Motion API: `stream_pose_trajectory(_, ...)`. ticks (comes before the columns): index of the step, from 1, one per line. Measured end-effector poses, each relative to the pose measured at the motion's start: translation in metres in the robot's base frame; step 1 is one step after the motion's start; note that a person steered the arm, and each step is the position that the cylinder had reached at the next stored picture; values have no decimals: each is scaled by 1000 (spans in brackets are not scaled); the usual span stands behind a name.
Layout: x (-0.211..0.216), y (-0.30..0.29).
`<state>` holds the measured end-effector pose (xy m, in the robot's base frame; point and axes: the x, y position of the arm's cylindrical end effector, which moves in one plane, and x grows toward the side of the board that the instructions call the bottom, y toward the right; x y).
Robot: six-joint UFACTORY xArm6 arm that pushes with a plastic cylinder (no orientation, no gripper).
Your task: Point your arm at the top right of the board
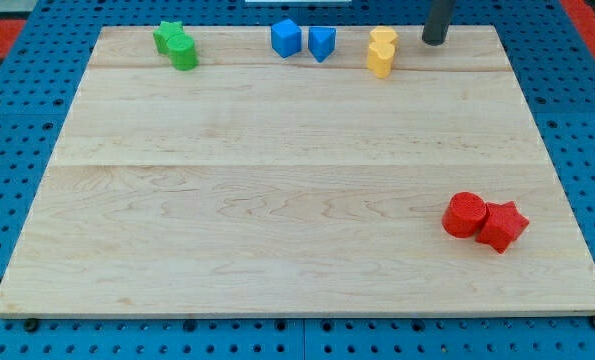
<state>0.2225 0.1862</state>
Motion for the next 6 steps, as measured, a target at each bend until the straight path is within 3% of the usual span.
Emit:
stream_pose_trajectory(3, -30, -1)
stream_pose_trajectory(6, -31, -7)
